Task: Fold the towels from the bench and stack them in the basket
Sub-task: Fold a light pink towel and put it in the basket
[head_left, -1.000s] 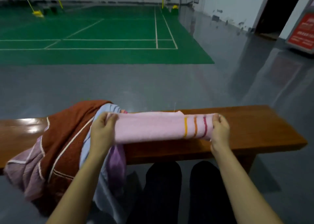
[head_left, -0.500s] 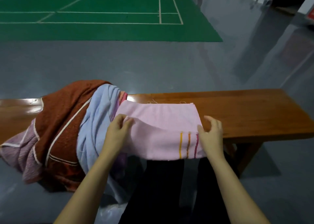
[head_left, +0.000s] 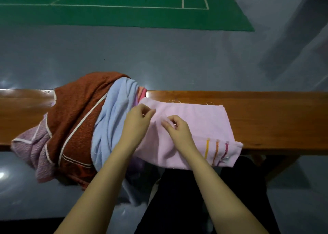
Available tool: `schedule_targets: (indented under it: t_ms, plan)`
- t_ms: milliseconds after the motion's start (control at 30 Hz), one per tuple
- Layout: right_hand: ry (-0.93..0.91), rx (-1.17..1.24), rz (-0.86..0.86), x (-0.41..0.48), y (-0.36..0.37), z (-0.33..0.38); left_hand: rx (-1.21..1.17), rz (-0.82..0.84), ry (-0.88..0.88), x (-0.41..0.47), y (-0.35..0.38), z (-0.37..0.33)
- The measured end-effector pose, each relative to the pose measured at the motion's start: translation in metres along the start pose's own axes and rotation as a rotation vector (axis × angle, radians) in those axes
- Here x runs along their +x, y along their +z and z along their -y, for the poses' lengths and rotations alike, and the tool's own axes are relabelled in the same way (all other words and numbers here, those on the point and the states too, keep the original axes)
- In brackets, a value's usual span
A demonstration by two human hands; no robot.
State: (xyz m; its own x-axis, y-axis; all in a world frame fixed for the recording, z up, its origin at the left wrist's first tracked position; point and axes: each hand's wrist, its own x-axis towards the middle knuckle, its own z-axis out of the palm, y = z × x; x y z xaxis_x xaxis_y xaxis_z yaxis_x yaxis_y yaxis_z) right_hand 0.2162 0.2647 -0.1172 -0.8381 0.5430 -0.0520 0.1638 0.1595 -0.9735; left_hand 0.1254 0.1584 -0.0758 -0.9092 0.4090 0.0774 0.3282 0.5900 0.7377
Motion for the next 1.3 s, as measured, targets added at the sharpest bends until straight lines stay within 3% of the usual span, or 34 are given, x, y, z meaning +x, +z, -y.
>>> schedule_targets:
  t_ms: [67, 167, 233, 333, 500, 667, 833, 1000, 1167, 1300]
  plan:
    - [0.018, 0.000, -0.043, 0.005, 0.006, -0.007, 0.210, -0.060, -0.034, 0.014, 0.000, 0.007]
    - [0.027, 0.012, -0.083, 0.010, 0.010, -0.015, 0.528, 0.056, -0.077, 0.024, 0.005, 0.010]
    - [0.010, 0.022, -0.085, 0.013, 0.012, -0.016, 0.558, 0.118, -0.133, 0.028, 0.009, 0.010]
    - [-0.003, 0.023, -0.082, 0.014, 0.012, -0.017, 0.340, 0.147, -0.260, 0.037, 0.012, 0.009]
    - [0.001, 0.035, -0.068, 0.015, 0.009, -0.021, -0.267, 0.204, -0.555, 0.040, 0.004, 0.007]
    - [0.007, 0.054, -0.062, 0.014, 0.006, -0.019, -0.345, 0.297, -0.631, 0.035, -0.008, 0.008]
    - [0.016, 0.065, -0.052, 0.014, 0.004, -0.019, -0.396, 0.214, -0.491, 0.037, -0.009, 0.001]
    - [0.026, 0.110, -0.067, 0.010, 0.002, -0.013, -0.565, 0.154, -0.491, 0.036, -0.008, -0.010]
    - [-0.041, 0.146, -0.083, -0.006, -0.010, 0.010, -0.488, 0.083, -0.227, 0.016, -0.009, -0.017]
    - [-0.136, 0.157, -0.107, -0.029, -0.037, 0.036, -0.512, 0.117, -0.016, -0.012, -0.010, -0.047]
